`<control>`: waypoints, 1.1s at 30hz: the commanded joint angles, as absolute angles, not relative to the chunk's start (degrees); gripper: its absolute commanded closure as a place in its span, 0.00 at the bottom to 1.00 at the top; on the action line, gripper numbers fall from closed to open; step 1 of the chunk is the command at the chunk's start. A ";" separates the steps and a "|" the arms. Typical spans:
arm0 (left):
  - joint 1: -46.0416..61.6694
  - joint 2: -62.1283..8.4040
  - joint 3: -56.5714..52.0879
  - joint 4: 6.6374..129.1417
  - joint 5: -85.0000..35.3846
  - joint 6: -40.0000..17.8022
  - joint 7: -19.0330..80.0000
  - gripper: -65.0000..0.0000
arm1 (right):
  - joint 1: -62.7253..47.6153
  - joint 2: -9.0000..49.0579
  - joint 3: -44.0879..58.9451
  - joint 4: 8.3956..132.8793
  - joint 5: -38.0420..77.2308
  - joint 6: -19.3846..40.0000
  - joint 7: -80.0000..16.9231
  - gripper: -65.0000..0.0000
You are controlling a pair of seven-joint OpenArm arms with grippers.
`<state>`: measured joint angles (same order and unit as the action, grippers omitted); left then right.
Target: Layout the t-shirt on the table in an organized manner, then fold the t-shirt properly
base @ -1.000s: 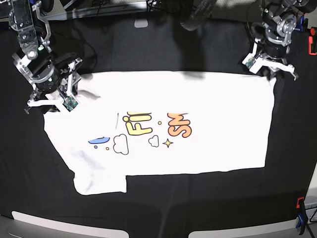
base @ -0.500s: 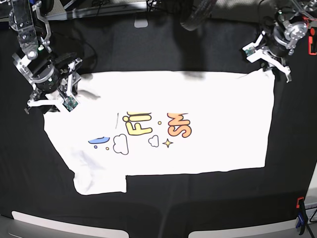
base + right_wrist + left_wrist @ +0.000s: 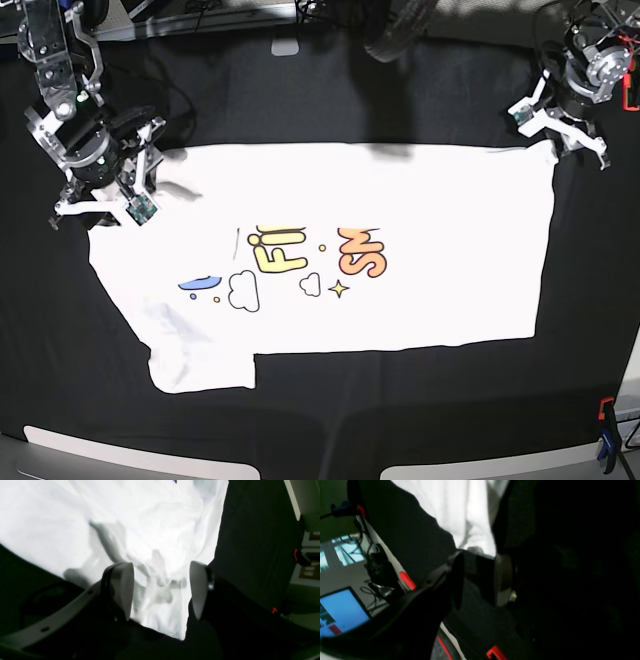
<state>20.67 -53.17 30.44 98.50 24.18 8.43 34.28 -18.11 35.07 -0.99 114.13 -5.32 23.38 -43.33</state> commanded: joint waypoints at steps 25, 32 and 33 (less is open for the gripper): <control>19.42 -47.07 29.52 101.97 25.04 14.48 38.61 0.71 | -17.63 36.03 -0.49 115.13 -3.84 22.70 -43.57 0.47; 16.58 -48.62 26.41 101.95 24.95 17.43 39.68 0.71 | -17.63 36.01 -0.49 115.13 -3.84 22.70 -44.23 0.47; 15.97 -48.69 25.78 101.93 24.93 17.41 39.97 0.71 | -17.63 36.03 -0.49 115.11 -3.84 22.70 -44.31 0.47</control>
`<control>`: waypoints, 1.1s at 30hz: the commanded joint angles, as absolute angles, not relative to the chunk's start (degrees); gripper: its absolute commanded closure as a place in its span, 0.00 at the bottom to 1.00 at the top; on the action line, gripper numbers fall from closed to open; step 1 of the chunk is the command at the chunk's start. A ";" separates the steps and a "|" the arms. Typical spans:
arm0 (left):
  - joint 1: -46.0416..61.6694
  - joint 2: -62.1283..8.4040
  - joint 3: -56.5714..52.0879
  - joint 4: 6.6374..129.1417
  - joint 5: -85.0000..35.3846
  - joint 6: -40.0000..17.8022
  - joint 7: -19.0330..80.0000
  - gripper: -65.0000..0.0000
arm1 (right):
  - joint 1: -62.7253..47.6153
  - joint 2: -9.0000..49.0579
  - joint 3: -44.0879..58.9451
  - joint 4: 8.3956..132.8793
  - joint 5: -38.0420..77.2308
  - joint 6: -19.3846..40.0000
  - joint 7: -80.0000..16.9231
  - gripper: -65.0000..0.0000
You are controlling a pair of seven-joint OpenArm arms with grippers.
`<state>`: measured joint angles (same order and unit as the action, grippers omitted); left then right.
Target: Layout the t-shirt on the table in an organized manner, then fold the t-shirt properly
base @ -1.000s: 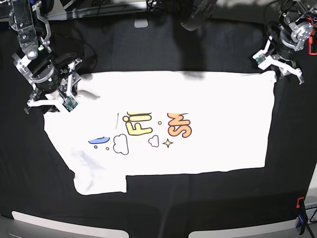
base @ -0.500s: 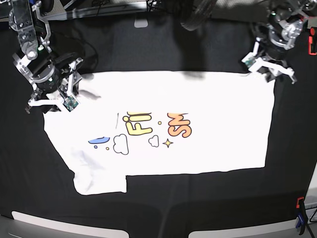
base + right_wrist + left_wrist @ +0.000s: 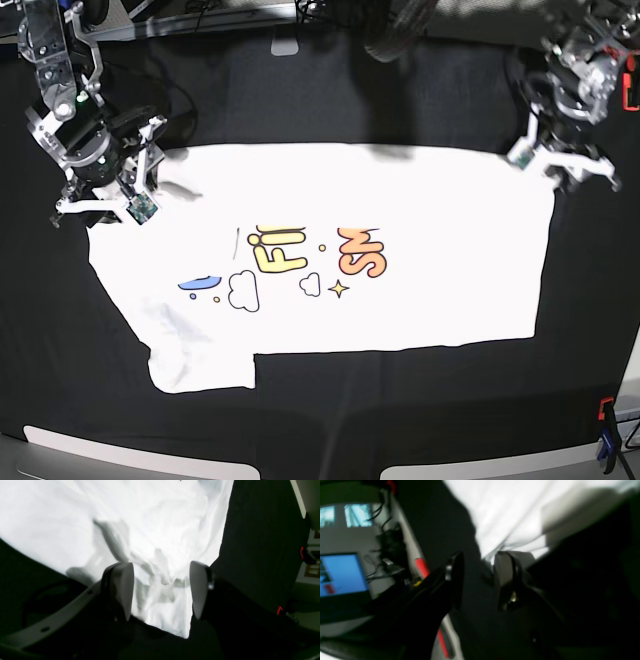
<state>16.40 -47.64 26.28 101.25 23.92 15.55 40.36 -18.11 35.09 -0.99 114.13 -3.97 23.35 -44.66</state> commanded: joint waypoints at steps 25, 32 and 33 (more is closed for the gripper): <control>8.21 -50.41 23.59 101.58 13.76 9.82 51.48 0.71 | -17.63 36.01 -0.49 115.11 -3.84 22.70 -44.45 0.47; 5.74 -52.27 23.59 101.60 3.31 9.15 53.71 0.71 | -17.63 36.01 -0.49 115.11 -3.84 22.70 -44.45 0.47; 5.93 -52.27 23.59 101.60 0.86 8.01 53.82 0.71 | -17.63 36.01 -0.49 115.11 -3.84 22.70 -44.45 0.47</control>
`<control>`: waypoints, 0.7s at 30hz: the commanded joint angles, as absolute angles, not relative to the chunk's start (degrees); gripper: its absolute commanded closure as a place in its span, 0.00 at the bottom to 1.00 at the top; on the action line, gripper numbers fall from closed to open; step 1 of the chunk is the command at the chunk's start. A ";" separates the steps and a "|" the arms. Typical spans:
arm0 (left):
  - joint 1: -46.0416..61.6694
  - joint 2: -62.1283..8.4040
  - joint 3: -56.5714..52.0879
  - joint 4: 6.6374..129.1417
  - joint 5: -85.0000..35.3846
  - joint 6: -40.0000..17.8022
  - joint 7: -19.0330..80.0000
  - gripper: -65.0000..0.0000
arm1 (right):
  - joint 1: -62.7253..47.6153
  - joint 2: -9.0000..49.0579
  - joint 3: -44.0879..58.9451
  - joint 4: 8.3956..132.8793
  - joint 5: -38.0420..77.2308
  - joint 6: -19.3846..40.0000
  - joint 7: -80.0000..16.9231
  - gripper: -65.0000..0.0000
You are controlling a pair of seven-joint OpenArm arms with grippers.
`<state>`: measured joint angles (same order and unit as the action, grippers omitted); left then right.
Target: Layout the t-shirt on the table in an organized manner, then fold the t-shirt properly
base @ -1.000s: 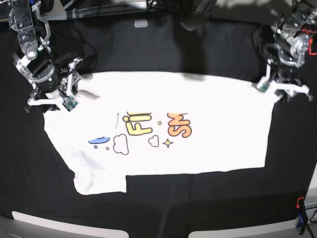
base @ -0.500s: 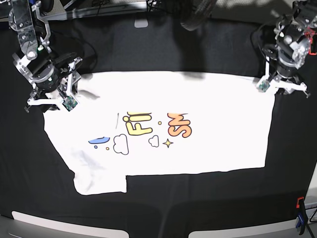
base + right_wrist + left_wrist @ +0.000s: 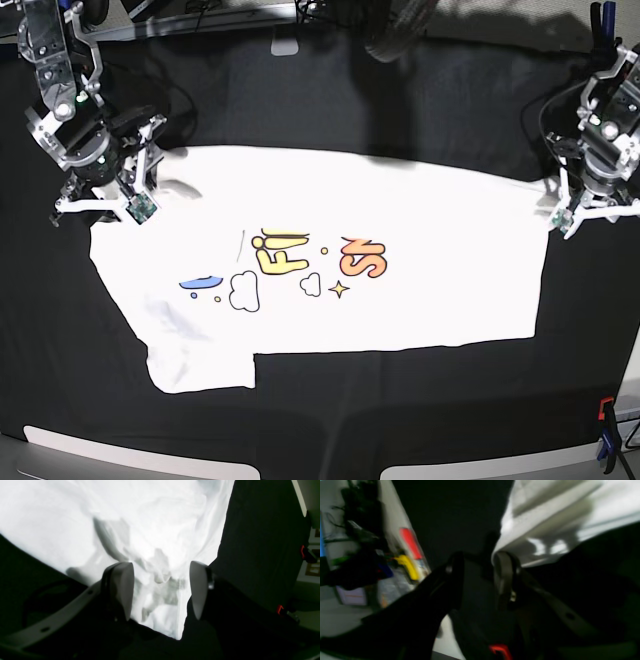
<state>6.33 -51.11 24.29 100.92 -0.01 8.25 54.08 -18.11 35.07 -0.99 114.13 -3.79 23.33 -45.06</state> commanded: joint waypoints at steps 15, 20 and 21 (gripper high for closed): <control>8.10 -52.27 23.59 106.83 -2.61 5.28 47.97 0.71 | -17.63 36.01 -0.49 115.11 -3.84 22.70 -44.64 0.47; 8.10 -52.29 23.59 108.66 5.26 5.39 48.95 0.71 | -17.63 36.01 -0.49 115.11 -3.84 22.70 -45.19 0.47; 8.10 -52.29 23.59 108.25 6.04 5.37 49.87 0.71 | -17.63 36.01 -0.49 115.11 -3.84 22.70 -45.34 0.47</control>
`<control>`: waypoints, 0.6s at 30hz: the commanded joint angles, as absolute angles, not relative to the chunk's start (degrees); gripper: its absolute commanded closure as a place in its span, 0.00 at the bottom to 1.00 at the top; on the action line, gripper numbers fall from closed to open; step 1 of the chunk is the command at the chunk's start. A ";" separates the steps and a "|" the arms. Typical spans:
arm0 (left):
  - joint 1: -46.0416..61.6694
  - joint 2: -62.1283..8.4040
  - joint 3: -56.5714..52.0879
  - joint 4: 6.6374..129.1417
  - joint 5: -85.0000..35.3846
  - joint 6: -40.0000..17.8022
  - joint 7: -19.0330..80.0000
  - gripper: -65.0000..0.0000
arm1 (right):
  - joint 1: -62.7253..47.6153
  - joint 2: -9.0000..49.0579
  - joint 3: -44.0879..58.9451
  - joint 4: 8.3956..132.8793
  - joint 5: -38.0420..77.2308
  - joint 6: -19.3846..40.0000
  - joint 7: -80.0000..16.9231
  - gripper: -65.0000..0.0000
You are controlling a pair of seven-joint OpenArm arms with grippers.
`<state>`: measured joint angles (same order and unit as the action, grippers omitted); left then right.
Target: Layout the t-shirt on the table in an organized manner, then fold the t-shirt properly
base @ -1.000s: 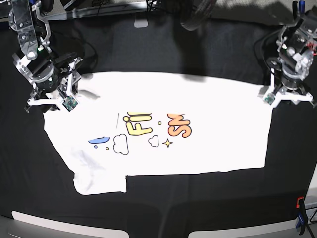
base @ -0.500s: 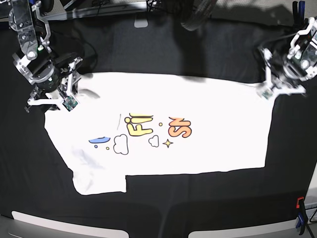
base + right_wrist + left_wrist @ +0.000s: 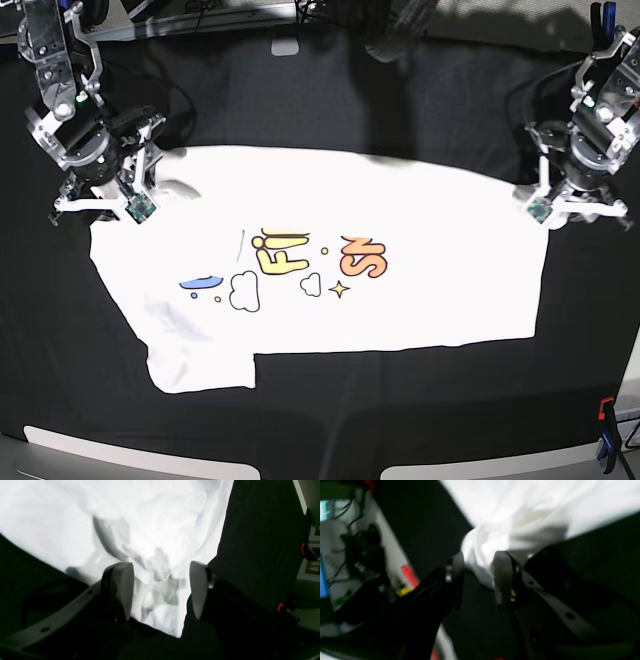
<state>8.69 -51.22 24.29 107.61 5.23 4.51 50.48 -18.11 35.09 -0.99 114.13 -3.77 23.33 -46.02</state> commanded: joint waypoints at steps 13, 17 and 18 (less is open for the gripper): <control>8.05 -52.29 23.59 105.30 5.98 2.39 47.97 0.71 | -17.63 36.01 -0.49 115.11 -3.84 22.70 -45.47 0.47; 8.08 -52.29 23.59 106.17 5.87 -0.73 48.31 0.71 | -17.63 36.01 -0.49 115.11 -3.84 22.70 -45.47 0.47; 8.08 -52.29 23.59 106.17 5.48 -0.67 48.27 0.71 | -17.63 36.01 -0.49 115.11 -3.81 22.70 -45.47 0.47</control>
<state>8.73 -51.16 24.29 105.43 4.84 -1.17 48.49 -18.11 35.09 -0.99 114.13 -3.77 23.35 -46.15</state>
